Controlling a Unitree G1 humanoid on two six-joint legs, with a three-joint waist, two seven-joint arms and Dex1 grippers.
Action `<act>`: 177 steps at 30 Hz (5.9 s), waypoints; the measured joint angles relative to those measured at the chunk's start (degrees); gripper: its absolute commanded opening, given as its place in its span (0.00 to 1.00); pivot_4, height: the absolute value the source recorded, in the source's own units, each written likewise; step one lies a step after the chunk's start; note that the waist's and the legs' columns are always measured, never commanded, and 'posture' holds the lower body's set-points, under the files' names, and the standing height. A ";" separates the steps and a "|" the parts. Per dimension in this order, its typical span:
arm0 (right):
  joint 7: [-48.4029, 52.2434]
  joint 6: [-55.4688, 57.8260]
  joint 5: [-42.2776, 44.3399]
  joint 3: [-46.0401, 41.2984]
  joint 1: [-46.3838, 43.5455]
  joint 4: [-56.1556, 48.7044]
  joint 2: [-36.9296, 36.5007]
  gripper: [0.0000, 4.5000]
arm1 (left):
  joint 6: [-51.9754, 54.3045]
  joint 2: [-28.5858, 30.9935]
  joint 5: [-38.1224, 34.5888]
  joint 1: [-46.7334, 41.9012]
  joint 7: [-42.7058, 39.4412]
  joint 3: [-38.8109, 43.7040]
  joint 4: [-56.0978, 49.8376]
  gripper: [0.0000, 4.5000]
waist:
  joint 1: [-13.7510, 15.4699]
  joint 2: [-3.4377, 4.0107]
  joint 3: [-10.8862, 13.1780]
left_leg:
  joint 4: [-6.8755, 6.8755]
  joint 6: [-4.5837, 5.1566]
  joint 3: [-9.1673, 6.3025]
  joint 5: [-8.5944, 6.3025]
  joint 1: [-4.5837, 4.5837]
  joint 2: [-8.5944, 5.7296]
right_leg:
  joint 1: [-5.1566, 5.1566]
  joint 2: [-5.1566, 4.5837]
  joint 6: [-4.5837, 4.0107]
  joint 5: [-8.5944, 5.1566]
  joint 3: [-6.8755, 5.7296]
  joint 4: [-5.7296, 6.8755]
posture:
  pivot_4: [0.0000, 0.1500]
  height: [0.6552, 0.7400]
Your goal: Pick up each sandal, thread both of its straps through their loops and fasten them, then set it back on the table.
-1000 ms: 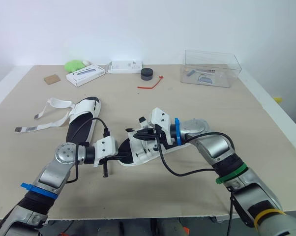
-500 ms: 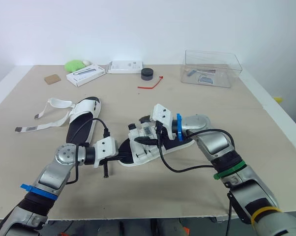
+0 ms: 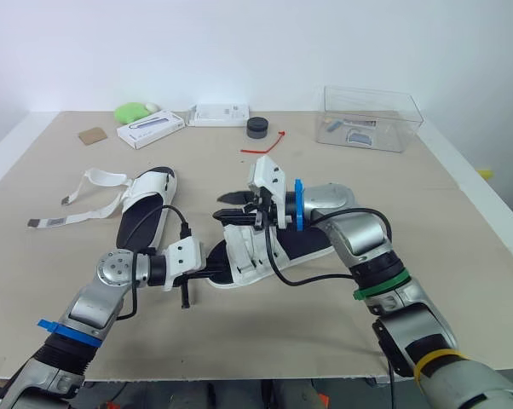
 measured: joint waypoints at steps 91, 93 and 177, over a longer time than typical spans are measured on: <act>-60.71 7.10 -4.48 -36.84 8.07 4.29 13.20 0.01 | 19.28 0.39 -15.21 7.20 11.19 9.48 -25.31 1.00 | -1.38 0.12 0.88 | 0.05 -1.45 -0.51 0.19 -0.93 -0.02 | -0.83 0.43 0.02 -0.05 0.06 0.51 | 1.00 1.00; -60.93 7.48 -4.83 -35.96 8.18 4.28 13.14 0.01 | 18.74 0.39 -14.88 7.22 11.06 8.94 -24.74 1.00 | -1.40 0.12 0.88 | 0.05 -1.45 -0.51 0.19 -0.93 -0.02 | -0.83 0.44 0.03 -0.05 0.08 0.51 | 1.00 1.00; 16.57 -14.00 8.75 -9.04 3.29 5.63 -0.49 1.00 | 26.38 -17.72 0.76 -16.23 51.38 19.73 12.80 0.88 | 0.01 -0.52 0.99 | 0.25 -1.58 -0.71 0.29 -0.73 -0.09 | -0.65 0.22 -0.13 0.28 -0.07 0.60 | 1.00 1.00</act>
